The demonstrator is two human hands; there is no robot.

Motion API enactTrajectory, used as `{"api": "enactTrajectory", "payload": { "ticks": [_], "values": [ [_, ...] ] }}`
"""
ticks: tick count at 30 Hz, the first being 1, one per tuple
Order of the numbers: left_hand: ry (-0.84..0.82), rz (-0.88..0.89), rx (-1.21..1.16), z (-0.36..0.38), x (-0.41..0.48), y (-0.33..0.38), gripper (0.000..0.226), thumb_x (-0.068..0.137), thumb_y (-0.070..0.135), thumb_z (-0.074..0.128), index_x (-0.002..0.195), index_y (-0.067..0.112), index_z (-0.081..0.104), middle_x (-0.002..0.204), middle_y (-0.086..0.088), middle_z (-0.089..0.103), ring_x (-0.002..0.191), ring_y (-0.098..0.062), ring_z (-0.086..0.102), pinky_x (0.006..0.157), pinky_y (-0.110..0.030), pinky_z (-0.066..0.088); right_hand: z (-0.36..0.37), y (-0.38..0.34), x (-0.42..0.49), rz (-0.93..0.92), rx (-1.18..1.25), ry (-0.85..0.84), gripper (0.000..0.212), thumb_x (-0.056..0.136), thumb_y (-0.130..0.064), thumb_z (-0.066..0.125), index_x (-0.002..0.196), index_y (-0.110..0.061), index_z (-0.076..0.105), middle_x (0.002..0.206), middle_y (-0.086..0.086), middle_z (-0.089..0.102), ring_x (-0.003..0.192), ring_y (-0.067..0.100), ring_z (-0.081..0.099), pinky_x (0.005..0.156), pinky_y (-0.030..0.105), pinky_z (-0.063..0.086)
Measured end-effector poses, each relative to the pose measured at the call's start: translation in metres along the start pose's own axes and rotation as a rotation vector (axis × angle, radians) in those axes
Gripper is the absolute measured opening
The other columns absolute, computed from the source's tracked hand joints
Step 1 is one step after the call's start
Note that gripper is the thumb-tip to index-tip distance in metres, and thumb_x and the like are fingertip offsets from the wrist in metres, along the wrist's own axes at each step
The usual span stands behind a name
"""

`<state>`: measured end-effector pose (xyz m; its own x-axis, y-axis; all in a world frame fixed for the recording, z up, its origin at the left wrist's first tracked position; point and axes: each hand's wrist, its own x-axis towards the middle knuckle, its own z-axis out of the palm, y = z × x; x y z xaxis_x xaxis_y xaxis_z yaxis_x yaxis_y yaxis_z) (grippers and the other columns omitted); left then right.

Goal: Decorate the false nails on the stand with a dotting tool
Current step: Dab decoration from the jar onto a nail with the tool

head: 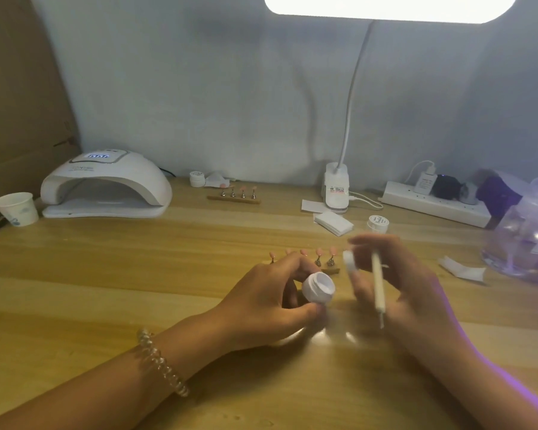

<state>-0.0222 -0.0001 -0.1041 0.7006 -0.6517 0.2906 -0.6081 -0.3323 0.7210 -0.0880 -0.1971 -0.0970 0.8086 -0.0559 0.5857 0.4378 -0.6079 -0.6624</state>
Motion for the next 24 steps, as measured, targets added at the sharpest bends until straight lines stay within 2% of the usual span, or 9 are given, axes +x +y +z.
{"api": "enactTrajectory", "payload": {
  "ticks": [4,6,8,11,14,16,19,21,24],
  "values": [
    [0.018,0.002,-0.009,0.001,-0.001,-0.002,0.032,0.077,0.025,0.073,0.100,0.028,0.051,0.081,0.013,0.067,0.063,-0.008,0.057,0.061,-0.032,0.047,-0.015,0.014,0.007,0.133,-0.181,0.109,0.025,0.082,-0.018,0.076,0.100,-0.025,0.061,0.098,-0.006,0.062,0.091,0.012,0.064,0.072,0.021,0.047],
    [0.017,0.002,0.035,0.001,-0.002,-0.001,0.032,0.074,0.035,0.069,0.099,0.033,0.049,0.083,0.016,0.066,0.066,-0.009,0.059,0.062,-0.035,0.050,-0.019,0.022,0.007,0.192,-0.273,0.107,0.020,0.082,-0.021,0.077,0.094,-0.022,0.060,0.090,-0.010,0.061,0.086,0.008,0.061,0.068,0.020,0.043],
    [0.025,0.004,0.104,0.001,-0.002,-0.002,0.033,0.071,0.047,0.064,0.099,0.038,0.049,0.087,0.022,0.063,0.071,-0.007,0.059,0.061,-0.031,0.048,-0.021,0.027,0.005,0.246,-0.327,0.075,0.019,0.083,-0.022,0.076,0.092,-0.022,0.060,0.084,-0.012,0.061,0.085,0.008,0.060,0.068,0.024,0.043],
    [0.053,0.025,0.247,0.002,-0.002,-0.006,0.036,0.071,0.058,0.060,0.101,0.040,0.052,0.088,0.030,0.054,0.078,0.002,0.053,0.061,-0.019,0.035,-0.025,0.031,0.004,0.331,-0.395,0.020,0.019,0.085,-0.023,0.074,0.099,-0.021,0.061,0.094,-0.006,0.066,0.095,0.022,0.063,0.077,0.036,0.048],
    [0.053,0.033,0.297,0.003,-0.002,-0.008,0.039,0.073,0.061,0.057,0.106,0.041,0.055,0.090,0.033,0.051,0.080,0.008,0.048,0.061,-0.015,0.030,-0.022,0.034,0.003,0.358,-0.430,0.023,0.027,0.091,-0.025,0.068,0.116,-0.020,0.062,0.110,-0.003,0.067,0.106,0.024,0.062,0.079,0.033,0.043],
    [0.042,0.031,0.298,0.003,-0.001,-0.008,0.042,0.073,0.064,0.055,0.109,0.042,0.056,0.091,0.034,0.052,0.080,0.010,0.047,0.062,-0.014,0.030,-0.022,0.029,0.004,0.300,-0.374,0.134,0.027,0.097,-0.031,0.060,0.122,-0.020,0.061,0.110,-0.005,0.068,0.104,0.020,0.063,0.077,0.031,0.041],
    [0.037,0.030,0.273,0.004,-0.001,-0.008,0.047,0.071,0.065,0.053,0.112,0.042,0.055,0.101,0.032,0.057,0.080,0.013,0.048,0.064,-0.013,0.031,-0.012,0.008,0.008,0.292,-0.019,0.273,0.027,0.095,-0.048,0.042,0.115,-0.035,0.054,0.082,-0.016,0.067,0.079,0.001,0.063,0.068,0.020,0.043],
    [0.041,0.020,0.248,0.004,-0.001,-0.007,0.047,0.070,0.065,0.054,0.112,0.043,0.053,0.106,0.033,0.058,0.079,0.015,0.048,0.063,-0.012,0.031,0.003,-0.007,0.007,0.326,0.257,0.260,0.021,0.087,-0.039,0.046,0.103,-0.028,0.054,0.074,-0.009,0.066,0.065,0.006,0.060,0.062,0.019,0.048],
    [0.042,0.017,0.255,0.004,-0.002,-0.006,0.039,0.073,0.061,0.059,0.106,0.041,0.053,0.095,0.042,0.053,0.076,0.014,0.048,0.059,-0.010,0.028,0.021,-0.020,0.000,0.308,0.344,0.173,0.010,0.081,-0.024,0.057,0.079,-0.018,0.065,0.062,-0.003,0.063,0.054,0.008,0.056,0.052,0.018,0.046]
  ]
}}
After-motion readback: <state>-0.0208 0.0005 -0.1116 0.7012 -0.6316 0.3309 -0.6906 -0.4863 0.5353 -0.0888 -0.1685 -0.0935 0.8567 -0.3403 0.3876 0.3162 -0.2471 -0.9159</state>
